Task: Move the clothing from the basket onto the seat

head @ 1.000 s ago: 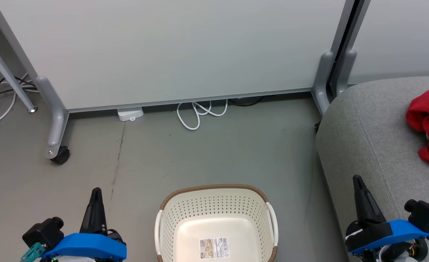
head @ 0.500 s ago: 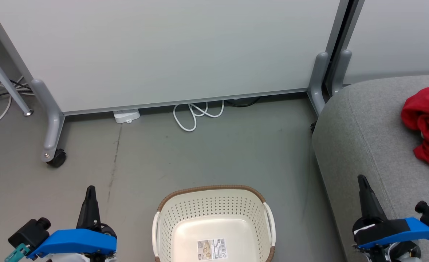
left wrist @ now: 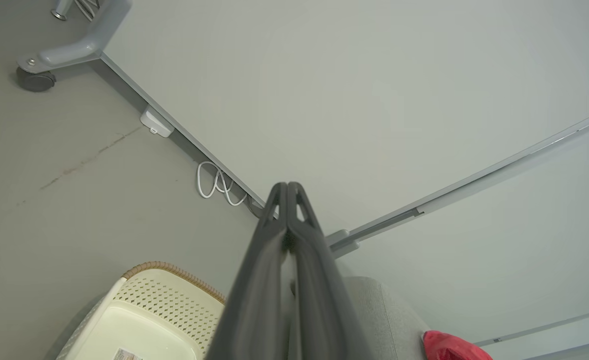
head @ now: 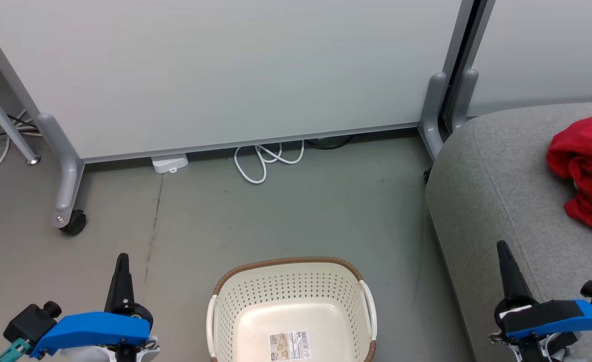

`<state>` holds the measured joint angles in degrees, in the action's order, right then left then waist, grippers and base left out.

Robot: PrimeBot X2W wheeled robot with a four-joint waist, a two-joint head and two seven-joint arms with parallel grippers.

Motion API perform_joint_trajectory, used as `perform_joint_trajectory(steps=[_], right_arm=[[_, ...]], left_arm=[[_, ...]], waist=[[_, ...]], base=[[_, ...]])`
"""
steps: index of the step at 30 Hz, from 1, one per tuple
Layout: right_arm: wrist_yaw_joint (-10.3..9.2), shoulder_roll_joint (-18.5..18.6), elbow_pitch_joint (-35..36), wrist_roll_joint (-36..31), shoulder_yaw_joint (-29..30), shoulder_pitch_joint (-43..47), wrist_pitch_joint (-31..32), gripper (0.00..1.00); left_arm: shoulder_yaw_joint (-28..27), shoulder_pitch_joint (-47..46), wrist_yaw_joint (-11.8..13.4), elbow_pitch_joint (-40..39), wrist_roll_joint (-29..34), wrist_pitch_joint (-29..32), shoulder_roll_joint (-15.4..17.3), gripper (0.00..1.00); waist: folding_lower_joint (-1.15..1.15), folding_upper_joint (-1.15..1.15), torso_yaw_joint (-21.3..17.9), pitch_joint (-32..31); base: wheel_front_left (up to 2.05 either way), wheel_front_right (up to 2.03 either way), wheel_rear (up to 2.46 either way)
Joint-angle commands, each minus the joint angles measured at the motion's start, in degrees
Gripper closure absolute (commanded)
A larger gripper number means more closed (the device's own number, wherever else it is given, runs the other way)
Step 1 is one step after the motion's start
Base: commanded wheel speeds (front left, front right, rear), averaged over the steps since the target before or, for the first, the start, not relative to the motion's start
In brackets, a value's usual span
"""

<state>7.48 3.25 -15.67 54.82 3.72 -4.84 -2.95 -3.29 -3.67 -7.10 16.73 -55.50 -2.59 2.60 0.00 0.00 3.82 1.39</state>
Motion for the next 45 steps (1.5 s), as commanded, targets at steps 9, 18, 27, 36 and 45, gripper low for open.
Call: perform_joint_trajectory(steps=[9,18,27,36,45], right_arm=[[0.02,-0.07,0.94,7.02,0.64,-1.27,1.91,1.00],[0.02,-0.14,1.12,12.46,1.06,-1.41,3.30,1.00],[0.02,-0.20,1.27,17.57,1.42,-1.52,4.53,1.00],[0.02,-0.25,1.37,22.25,1.78,-1.55,5.76,1.00],[0.02,-0.31,1.49,26.60,2.10,-1.54,6.87,1.00]], left_arm=[[-0.92,-1.77,-0.35,-1.14,-6.75,1.68,0.31,1.00],[-1.32,-1.98,-0.40,-1.45,-12.19,3.06,0.33,1.00],[-1.76,-2.18,-0.44,-1.74,-17.12,4.30,0.33,1.00],[-2.19,-2.37,-0.49,-1.99,-21.78,5.48,0.34,1.00],[-2.54,-2.54,-0.54,-2.23,-26.09,6.59,0.36,1.00]], waist=[[0.00,0.00,-0.49,-0.16],[0.00,0.00,-0.97,-0.31],[0.00,0.00,-1.45,-0.46],[0.00,0.00,-1.92,-0.61],[0.00,0.00,-2.40,-0.77]], base=[[0.00,0.00,0.00],[0.00,0.00,0.00],[0.00,0.00,0.00],[0.00,0.00,0.00],[0.00,0.00,0.00]])
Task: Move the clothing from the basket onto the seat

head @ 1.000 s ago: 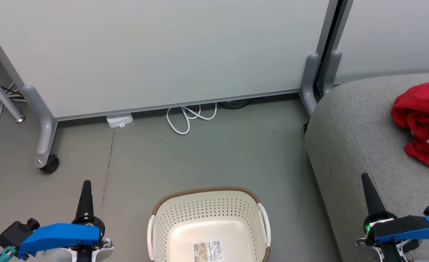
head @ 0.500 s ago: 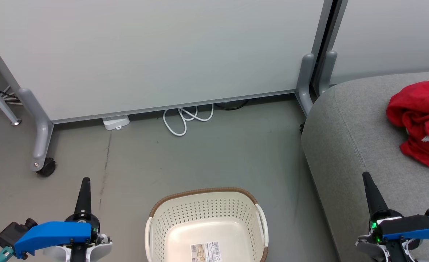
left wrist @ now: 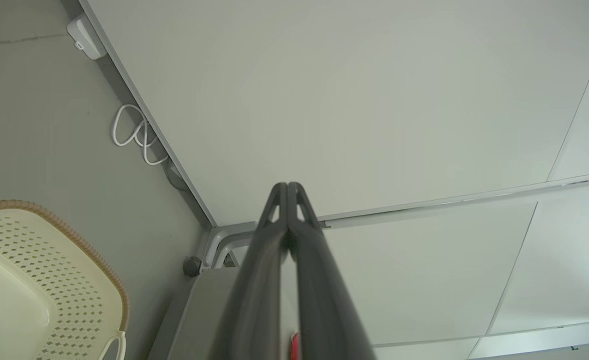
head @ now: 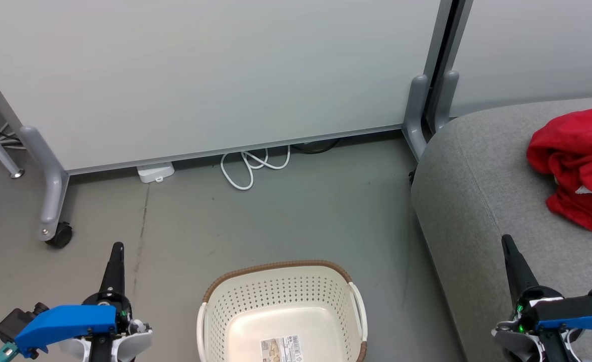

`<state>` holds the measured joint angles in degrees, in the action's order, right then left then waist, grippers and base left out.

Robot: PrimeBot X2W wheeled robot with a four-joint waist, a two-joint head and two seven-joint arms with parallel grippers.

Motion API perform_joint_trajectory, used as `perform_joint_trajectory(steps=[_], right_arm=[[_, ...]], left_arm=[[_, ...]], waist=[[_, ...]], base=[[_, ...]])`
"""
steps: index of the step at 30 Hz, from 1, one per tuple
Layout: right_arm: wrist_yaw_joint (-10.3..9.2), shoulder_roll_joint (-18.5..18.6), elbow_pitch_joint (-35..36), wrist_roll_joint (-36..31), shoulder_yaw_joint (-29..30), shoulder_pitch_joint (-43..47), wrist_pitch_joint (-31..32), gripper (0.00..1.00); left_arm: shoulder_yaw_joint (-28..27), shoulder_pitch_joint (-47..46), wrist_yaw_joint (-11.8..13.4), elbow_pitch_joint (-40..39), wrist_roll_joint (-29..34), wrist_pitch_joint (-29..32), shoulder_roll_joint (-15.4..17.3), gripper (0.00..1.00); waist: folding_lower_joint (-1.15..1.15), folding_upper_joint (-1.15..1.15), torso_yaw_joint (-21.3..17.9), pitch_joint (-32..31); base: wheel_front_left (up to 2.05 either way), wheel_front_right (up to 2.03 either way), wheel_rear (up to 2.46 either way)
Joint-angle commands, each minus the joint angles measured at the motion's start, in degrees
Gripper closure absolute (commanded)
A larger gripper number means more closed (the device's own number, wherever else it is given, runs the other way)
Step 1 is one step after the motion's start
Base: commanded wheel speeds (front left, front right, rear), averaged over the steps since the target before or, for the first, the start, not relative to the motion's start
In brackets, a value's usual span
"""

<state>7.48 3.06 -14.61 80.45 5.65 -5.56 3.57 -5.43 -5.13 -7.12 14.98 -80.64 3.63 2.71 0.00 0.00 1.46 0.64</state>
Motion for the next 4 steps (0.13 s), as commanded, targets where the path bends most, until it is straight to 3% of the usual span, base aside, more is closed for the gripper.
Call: perform_joint_trajectory(steps=[1,4], right_arm=[[0.02,-0.12,0.43,1.44,0.20,-0.83,0.45,1.00],[0.02,-0.14,0.45,2.85,0.29,-0.85,0.86,1.00]], left_arm=[[-0.44,-1.10,-0.52,-0.51,-1.44,0.45,0.25,1.00],[-0.55,-1.18,-0.53,-0.58,-2.73,0.87,0.25,1.00]], waist=[[0.00,0.00,-0.09,-0.03],[0.00,0.00,-0.25,-0.08]], base=[[0.00,0.00,0.00],[0.00,0.00,0.00]])
